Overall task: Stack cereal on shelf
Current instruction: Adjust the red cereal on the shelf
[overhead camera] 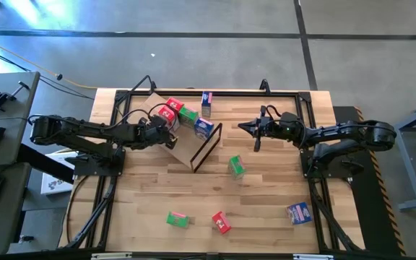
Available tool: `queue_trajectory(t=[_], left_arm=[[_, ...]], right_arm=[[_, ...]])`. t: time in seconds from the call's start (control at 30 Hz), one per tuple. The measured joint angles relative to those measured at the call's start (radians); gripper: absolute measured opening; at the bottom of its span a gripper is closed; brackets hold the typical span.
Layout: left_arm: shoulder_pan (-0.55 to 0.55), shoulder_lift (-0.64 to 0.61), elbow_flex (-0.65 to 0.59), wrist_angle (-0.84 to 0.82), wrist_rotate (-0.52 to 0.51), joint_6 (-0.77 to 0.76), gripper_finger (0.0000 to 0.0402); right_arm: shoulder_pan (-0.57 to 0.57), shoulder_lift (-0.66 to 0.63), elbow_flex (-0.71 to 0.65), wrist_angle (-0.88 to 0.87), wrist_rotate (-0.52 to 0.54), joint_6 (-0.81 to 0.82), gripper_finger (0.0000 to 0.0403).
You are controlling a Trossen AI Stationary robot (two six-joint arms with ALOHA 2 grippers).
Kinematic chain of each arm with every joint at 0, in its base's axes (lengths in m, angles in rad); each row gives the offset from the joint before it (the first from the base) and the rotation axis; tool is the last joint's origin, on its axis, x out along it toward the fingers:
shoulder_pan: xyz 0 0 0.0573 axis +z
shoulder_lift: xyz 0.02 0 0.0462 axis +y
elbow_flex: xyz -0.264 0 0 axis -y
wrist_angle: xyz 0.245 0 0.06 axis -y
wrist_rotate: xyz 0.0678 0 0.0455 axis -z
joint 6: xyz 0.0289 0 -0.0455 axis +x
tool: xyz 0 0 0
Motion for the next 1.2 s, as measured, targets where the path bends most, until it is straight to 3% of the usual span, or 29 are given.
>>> queue_trajectory(t=[0.73, 0.97, 1.2], left_arm=[[0.027, 0.000, 0.000, 0.037, -0.030, 0.048, 0.0000], [0.024, 0.000, 0.000, 0.042, 0.036, 0.015, 0.0000], [0.018, 0.001, 0.000, 0.064, 0.039, 0.012, 0.0000]], right_arm=[[0.000, 0.000, 0.000, 0.000, 0.000, 0.000, 0.0000], [0.000, 0.000, 0.000, 0.000, 0.000, 0.000, 0.0000], [0.000, 0.000, 0.000, 0.000, 0.000, 0.000, 0.0000]])
